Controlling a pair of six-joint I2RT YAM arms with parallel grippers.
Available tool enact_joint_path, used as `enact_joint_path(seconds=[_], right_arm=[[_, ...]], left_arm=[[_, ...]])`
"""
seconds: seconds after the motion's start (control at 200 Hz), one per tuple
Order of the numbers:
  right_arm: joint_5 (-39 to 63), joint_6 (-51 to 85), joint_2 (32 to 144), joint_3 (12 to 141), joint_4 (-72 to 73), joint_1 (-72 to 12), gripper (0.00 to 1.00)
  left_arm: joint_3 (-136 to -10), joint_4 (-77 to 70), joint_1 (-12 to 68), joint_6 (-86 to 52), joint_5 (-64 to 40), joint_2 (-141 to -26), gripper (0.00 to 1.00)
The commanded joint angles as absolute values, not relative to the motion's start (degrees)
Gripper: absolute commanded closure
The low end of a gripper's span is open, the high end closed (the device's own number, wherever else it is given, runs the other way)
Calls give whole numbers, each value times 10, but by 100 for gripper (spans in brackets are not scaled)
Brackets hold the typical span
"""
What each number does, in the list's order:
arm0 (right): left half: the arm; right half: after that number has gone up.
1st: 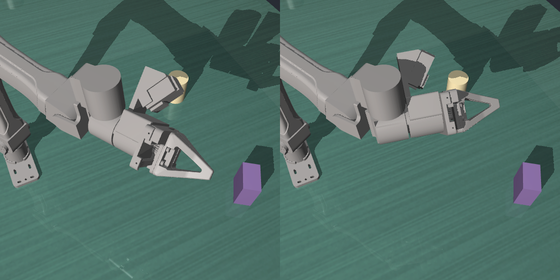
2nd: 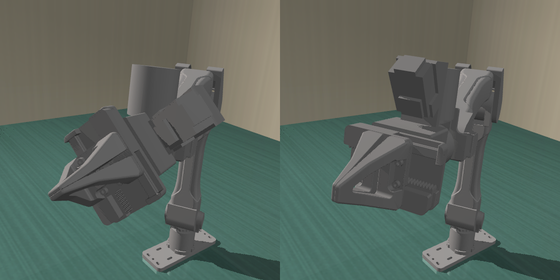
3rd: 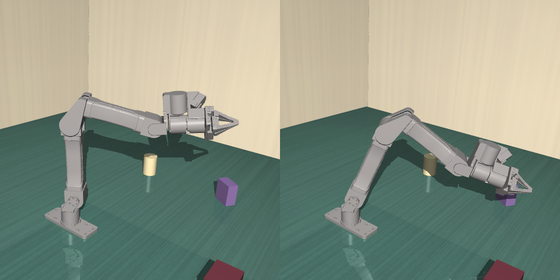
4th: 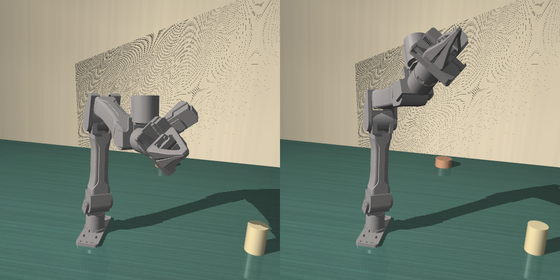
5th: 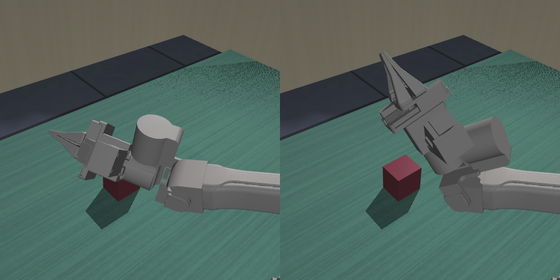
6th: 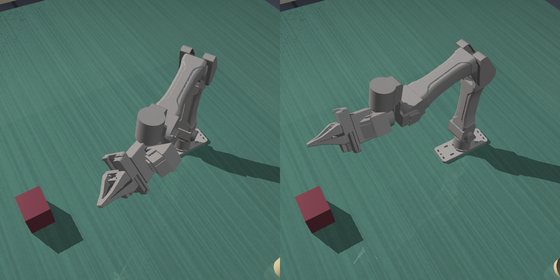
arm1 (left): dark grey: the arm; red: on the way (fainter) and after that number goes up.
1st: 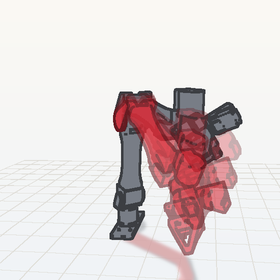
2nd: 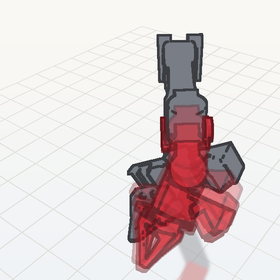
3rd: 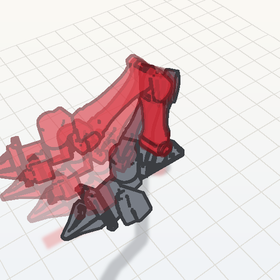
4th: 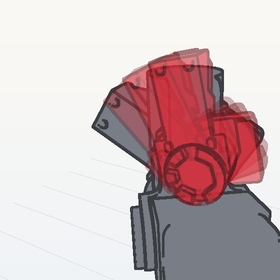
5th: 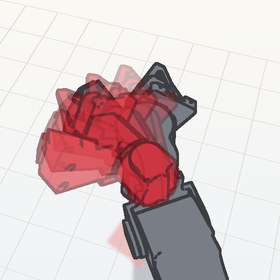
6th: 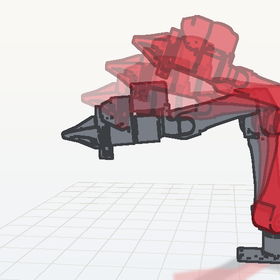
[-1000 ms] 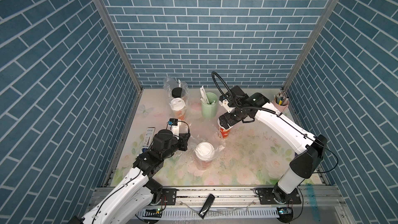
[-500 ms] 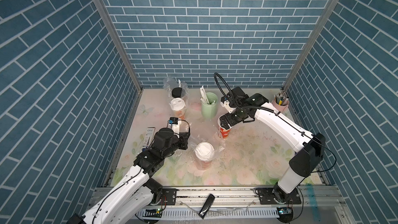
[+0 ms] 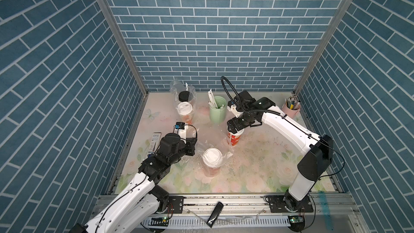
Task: Pack milk tea into plastic carrier bags
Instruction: Pick up the milk tea cup at the center of the board.
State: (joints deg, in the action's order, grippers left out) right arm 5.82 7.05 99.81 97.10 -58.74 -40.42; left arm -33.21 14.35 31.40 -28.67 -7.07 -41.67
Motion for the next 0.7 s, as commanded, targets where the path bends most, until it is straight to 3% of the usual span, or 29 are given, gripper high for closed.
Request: enact_joint_path(seconds=[0.0,0.22,0.695], right_arm=[[58,62,1006,982,-598,-401,14],[54,61,1018,993,-618,-402,19],[54,58,1033,998,-641,-412,17]], left_arm=[[-345,149,312,-279,-65,-411,100],[-344,150,311,-279,-64,-411,100],[-345,149,311,-275,-65,-409,100]])
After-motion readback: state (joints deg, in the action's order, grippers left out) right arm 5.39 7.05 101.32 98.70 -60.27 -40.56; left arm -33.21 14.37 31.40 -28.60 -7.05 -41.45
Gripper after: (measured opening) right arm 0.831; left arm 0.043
